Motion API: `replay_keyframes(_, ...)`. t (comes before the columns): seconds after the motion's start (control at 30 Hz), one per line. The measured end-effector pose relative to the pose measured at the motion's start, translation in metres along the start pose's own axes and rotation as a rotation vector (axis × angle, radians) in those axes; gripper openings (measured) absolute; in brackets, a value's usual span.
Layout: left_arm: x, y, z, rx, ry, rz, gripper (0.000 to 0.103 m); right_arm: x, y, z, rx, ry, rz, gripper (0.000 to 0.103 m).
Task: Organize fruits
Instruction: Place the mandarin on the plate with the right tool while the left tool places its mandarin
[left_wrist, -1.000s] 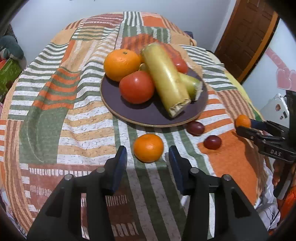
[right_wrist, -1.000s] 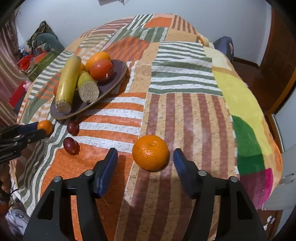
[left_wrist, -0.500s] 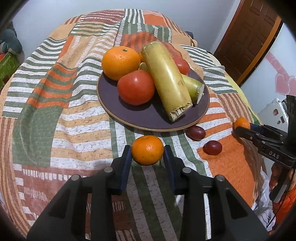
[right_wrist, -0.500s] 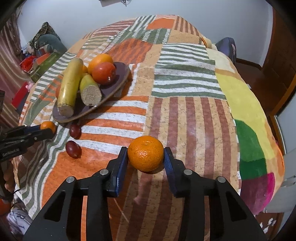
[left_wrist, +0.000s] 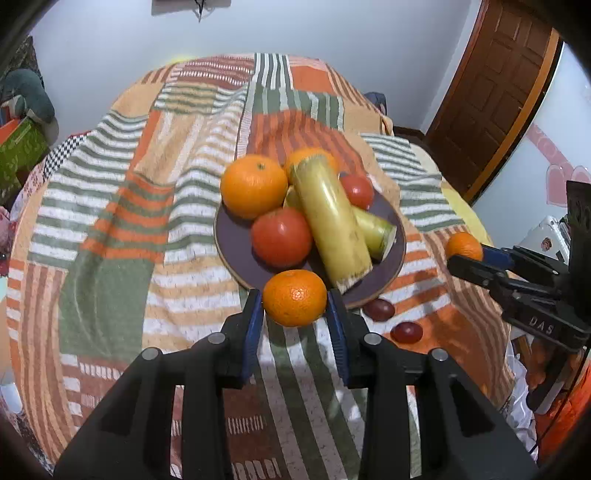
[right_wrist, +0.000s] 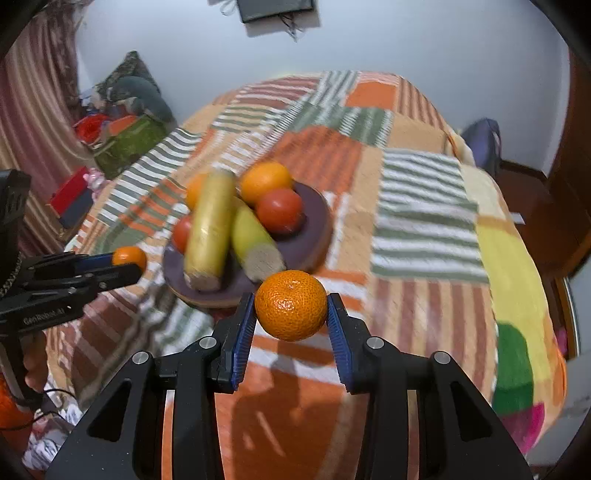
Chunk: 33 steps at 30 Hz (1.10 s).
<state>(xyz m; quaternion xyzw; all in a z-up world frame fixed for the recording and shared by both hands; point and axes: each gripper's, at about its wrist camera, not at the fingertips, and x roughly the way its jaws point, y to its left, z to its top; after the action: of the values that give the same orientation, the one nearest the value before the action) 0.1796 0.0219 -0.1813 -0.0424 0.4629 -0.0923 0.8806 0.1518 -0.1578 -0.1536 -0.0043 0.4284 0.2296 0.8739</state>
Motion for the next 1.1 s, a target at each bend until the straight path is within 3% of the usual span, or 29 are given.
replay_keyframes(0.2, 0.001, -0.001, 0.009, 0.002, -0.010, 0.009, 0.034, 0.012, 0.018, 0.012, -0.044, -0.007, 0.043, 0.036)
replay_keyframes(0.53, 0.027, 0.005, 0.007, -0.007, 0.042, -0.002, 0.034, 0.041, 0.029, 0.008, -0.058, 0.064, 0.078, 0.036)
replay_keyframes(1.1, 0.048, 0.003, 0.007, -0.006, 0.085, -0.013, 0.037, 0.050, 0.031, 0.007, -0.068, 0.092, 0.095, 0.039)
